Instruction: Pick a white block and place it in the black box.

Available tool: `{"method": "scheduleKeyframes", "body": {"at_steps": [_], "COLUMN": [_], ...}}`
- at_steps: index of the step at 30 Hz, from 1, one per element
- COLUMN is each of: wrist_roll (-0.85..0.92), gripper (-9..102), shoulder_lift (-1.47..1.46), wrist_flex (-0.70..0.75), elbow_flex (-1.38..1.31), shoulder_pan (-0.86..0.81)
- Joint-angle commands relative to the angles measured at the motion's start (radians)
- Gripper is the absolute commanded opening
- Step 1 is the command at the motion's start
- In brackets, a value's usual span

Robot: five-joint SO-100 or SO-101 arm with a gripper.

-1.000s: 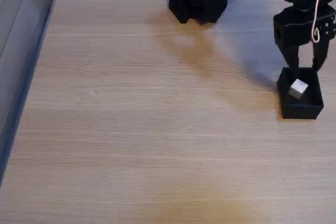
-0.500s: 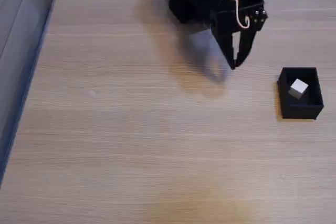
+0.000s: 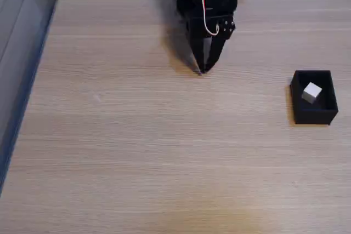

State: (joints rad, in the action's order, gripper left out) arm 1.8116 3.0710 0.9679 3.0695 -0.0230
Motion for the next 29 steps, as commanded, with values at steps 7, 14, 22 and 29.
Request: {"method": "scheduleKeyframes", "body": {"at_steps": [7, 14, 22, 29], "wrist_roll": [-0.135, -0.187, -0.207, -0.209], "gripper": [0, 0, 0, 0], "shoulder_lift": [0.195, 0.259, 0.259, 0.259], "wrist_flex": [0.261, 0.377, 0.379, 0.379], "elbow_flex": [0.037, 0.037, 0.037, 0.037], "shoulder_pan": [0.011, -0.002, -0.009, -0.009]}}
